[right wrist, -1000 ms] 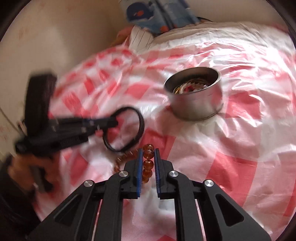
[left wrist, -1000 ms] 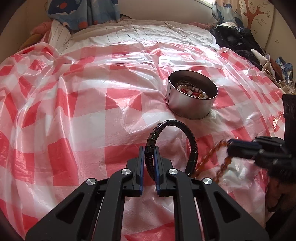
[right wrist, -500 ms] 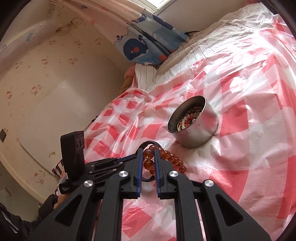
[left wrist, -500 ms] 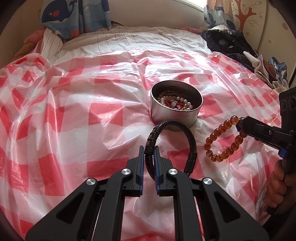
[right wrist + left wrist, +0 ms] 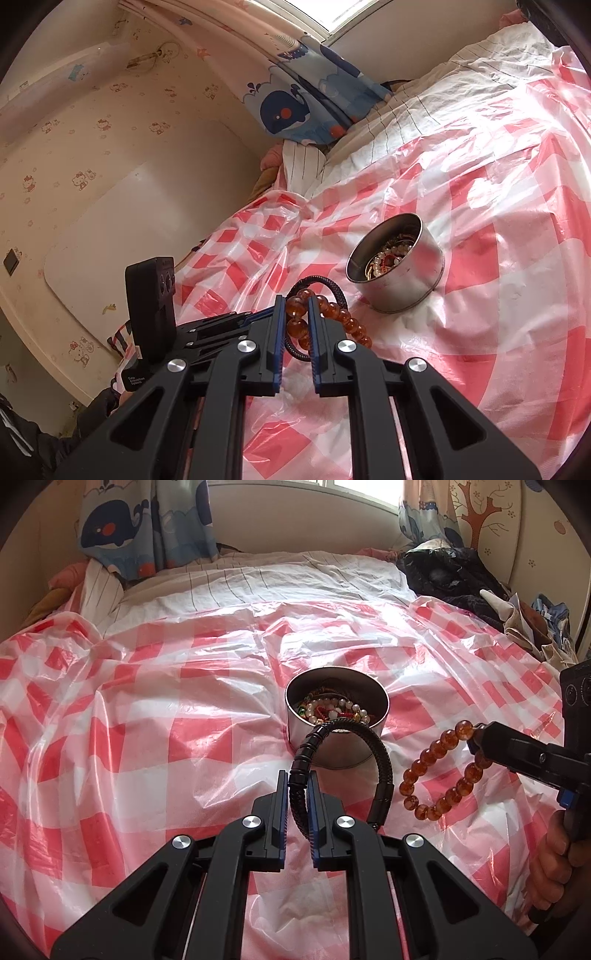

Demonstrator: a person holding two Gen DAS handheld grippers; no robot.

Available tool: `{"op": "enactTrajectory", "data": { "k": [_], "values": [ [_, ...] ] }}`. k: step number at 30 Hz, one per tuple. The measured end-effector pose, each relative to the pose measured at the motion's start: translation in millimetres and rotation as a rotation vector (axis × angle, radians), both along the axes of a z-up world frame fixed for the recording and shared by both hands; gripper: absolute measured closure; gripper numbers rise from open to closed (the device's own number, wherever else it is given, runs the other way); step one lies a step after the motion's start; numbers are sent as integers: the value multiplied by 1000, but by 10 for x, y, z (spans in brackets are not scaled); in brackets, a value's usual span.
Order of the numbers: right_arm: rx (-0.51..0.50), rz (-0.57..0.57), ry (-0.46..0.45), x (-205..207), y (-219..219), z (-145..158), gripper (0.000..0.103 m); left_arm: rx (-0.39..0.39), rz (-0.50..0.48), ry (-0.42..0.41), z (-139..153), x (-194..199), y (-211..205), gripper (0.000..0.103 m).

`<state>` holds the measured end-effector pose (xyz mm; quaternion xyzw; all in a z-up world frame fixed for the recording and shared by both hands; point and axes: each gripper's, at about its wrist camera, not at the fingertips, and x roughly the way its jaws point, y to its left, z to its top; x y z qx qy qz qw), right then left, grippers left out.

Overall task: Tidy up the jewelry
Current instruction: 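Carry both held bracelets over the silver tin, then open both tools to drop the bracelets into the tin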

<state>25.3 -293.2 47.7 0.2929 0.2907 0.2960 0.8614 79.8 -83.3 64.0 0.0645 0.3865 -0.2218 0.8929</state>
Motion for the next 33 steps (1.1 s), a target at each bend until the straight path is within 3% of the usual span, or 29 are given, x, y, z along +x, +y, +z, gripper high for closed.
{"op": "enactTrajectory", "data": {
  "k": [11, 16, 23, 29, 30, 31, 33],
  "values": [
    [23, -13, -25, -47, -61, 44, 90, -6, -7, -15, 39, 0, -68, 94],
    [38, -19, -42, -12, -91, 109, 90, -61, -23, -16, 155, 39, -106, 94],
    [33, -28, -87, 233, -151, 354, 90, -96, -12, -18, 275, 358, -266, 94],
    [-4, -25, -111, 465, -137, 499, 90, -127, -16, 26, 172, 713, -483, 93],
    [-16, -25, -116, 518, -118, 519, 90, -117, -23, 41, 123, 791, -529, 89],
    [-39, -28, -120, 574, -94, 538, 90, -93, -23, 55, 63, 865, -563, 77],
    [-165, -47, -116, 737, 27, 546, 90, -60, 27, 68, -35, 971, -512, 65]
  ]
}}
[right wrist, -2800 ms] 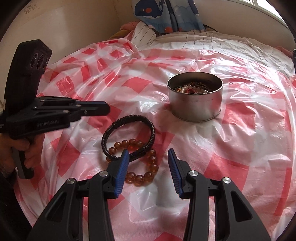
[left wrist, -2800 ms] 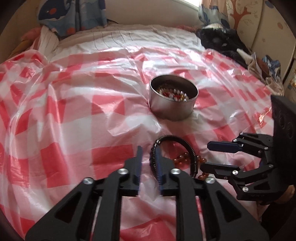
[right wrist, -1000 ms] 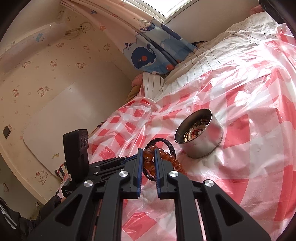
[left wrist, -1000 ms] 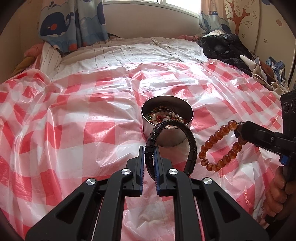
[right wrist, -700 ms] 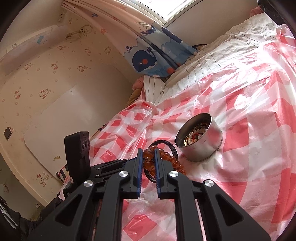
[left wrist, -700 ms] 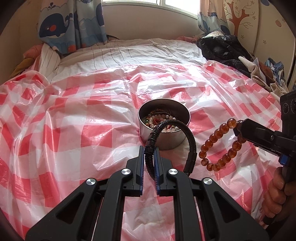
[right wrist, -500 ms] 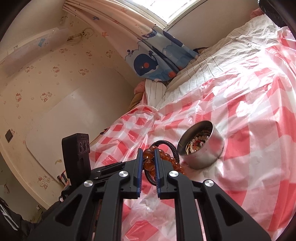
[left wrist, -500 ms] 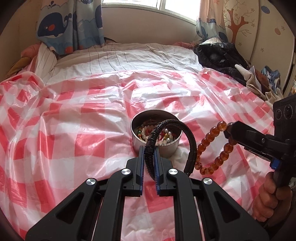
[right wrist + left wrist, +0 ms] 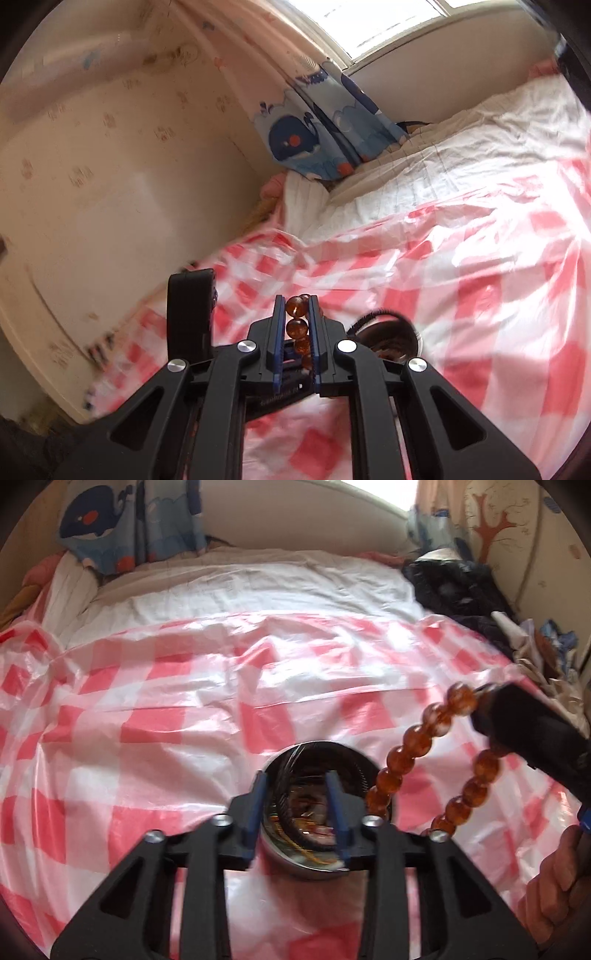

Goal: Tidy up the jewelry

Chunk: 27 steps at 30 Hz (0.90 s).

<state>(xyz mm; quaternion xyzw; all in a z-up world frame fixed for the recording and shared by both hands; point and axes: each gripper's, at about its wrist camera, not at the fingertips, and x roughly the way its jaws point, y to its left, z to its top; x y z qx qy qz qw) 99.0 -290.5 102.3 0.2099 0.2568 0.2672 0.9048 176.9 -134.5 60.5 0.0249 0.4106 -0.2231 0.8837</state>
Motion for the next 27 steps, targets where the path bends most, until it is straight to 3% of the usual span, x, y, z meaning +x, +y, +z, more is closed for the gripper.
{"op": "enactTrajectory", "data": {
  "k": [3, 6, 10, 18, 20, 24, 27],
  "values": [
    [-154, -6, 114, 265, 164, -216, 90, -10, 58, 17, -24, 3, 224, 60],
    [-206, -58, 205, 314, 135, -441, 89, -28, 99, 8, 19, -62, 420, 55],
    [-231, -130, 189, 116, 0, -431, 65, -7, 106, -6, 13, -297, 512, 49],
    [-233, -196, 260, -507, -106, -665, 56, 79, 116, -31, -109, -898, 565, 34],
    [-244, -213, 272, -682, -80, -720, 45, 96, 132, -47, -129, -1073, 589, 28],
    [-337, -227, 288, -917, 168, -863, 36, 103, 155, -60, -186, -1382, 623, 16],
    [-476, -249, 278, -990, 409, -935, 27, 96, 180, -47, -281, -1555, 666, 12]
  ]
}}
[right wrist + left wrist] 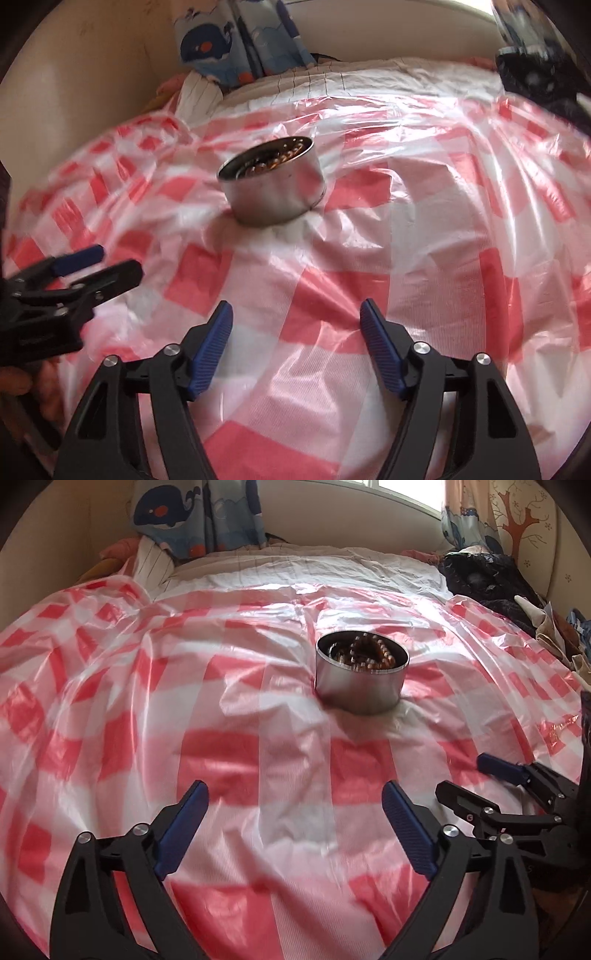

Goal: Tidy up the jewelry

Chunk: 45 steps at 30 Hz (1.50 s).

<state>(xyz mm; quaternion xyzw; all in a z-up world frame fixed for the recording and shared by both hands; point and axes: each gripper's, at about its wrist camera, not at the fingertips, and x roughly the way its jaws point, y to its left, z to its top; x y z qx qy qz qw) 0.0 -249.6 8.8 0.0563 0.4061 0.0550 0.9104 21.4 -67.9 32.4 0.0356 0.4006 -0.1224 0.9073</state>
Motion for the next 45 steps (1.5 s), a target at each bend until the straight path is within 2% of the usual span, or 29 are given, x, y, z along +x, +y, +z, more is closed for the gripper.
{"op": "enactTrajectory", "data": {
  "k": [2, 4, 7, 13, 16, 29, 45],
  "values": [
    [-37, -31, 4, -59, 31, -10, 24, -12, 8, 18, -76, -86, 32, 11],
    [-32, -56, 16, -128, -10, -43, 23, -23, 11, 40, -164, -134, 44, 8],
    [-79, -65, 26, -251, 24, -78, 18, 23, 8, 42, -274, -173, -25, 8],
    [-116, -81, 9, -324, 84, -89, 16, 35, 14, 38, -294, -169, -40, 8],
    [-105, -63, -14, -368, 100, -78, 8, 30, 21, 24, -283, -200, -29, 8],
    [-58, -66, -72, -486, 67, -48, 8, 41, 82, -32, -269, -318, 3, 8],
    [-71, -74, -84, -488, 69, -63, 8, 66, 102, 2, -314, -245, -13, 8]
  ]
}}
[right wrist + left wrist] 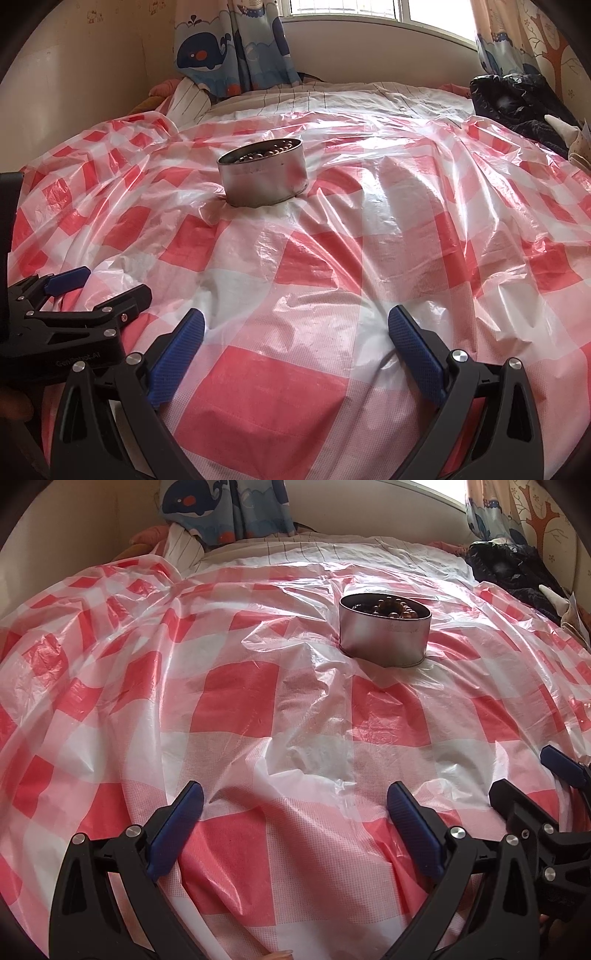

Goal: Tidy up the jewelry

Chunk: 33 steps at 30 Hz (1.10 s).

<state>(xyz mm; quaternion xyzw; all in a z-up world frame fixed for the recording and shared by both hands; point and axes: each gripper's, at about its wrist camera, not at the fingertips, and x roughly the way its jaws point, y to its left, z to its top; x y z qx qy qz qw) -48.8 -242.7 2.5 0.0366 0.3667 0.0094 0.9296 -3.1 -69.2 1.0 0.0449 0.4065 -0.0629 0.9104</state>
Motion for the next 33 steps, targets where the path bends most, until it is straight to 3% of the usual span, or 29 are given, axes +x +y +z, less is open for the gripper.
{"op": "enactTrajectory", "data": {
  "k": [11, 33],
  "values": [
    [-6, -4, 10, 9, 21, 8, 8, -41, -10, 1, 0, 12, 58, 8],
    [-27, -12, 15, 8, 30, -21, 8, -12, -6, 5, -14, 13, 11, 7]
  ]
}}
